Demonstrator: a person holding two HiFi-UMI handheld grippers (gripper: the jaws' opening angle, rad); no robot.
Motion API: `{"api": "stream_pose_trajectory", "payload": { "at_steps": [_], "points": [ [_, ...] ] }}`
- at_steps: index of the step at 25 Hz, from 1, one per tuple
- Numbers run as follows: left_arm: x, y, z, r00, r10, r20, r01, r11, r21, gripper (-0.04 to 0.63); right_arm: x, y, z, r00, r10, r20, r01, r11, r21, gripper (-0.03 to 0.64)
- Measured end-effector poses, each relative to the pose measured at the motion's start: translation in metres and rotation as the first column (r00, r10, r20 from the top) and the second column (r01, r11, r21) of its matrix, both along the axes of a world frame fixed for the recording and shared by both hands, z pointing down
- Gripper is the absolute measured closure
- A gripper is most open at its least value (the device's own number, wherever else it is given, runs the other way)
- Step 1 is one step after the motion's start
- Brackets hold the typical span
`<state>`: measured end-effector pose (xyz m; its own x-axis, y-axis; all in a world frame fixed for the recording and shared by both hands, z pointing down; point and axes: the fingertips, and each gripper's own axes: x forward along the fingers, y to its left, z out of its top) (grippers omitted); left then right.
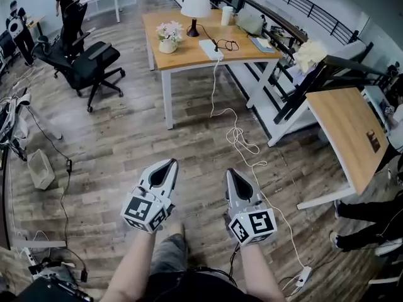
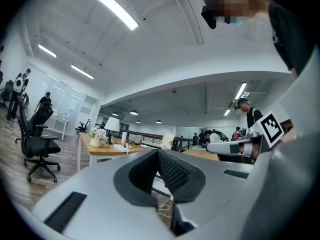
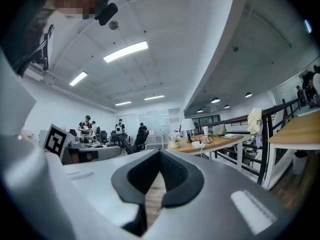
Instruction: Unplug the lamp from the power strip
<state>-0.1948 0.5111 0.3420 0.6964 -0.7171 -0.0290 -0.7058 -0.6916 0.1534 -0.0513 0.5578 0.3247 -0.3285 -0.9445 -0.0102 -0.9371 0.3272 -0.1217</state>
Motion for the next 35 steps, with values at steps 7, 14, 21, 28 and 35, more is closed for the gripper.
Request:
{"api": "stream_pose_trajectory", "payload": {
  "at_steps": [7, 14, 21, 28, 35],
  "points": [
    [-0.001, -0.058, 0.004, 0.999, 0.046, 0.007, -0.045, 0.999, -0.009, 0.598, -0.009, -0.053, 0.004, 1.0, 0.019, 0.007, -0.019, 1.0, -0.008, 0.611],
    [0.006, -0.097, 0.003, 0.996, 0.093, 0.009, -0.093, 0.996, -0.002, 0.598, -0.008, -0.091, 0.004, 0.999, 0.041, 0.012, -0.041, 0.999, 0.001, 0.611],
    [0.017, -0.124, 0.003, 0.994, 0.109, 0.004, -0.109, 0.994, -0.016, 0.598, 0.0, -0.116, 0.008, 0.999, 0.044, 0.013, -0.044, 0.999, -0.011, 0.611],
    [0.032, -0.17, 0.005, 0.995, 0.101, 0.015, -0.101, 0.995, -0.012, 0.598, 0.016, -0.168, 0.01, 0.999, 0.035, 0.02, -0.034, 0.999, -0.008, 0.611],
    [0.054, -0.24, -0.001, 0.996, 0.093, 0.003, -0.093, 0.996, -0.01, 0.598, 0.032, -0.24, 0.008, 1.0, 0.001, 0.01, -0.001, 1.0, -0.008, 0.611]
  ]
}}
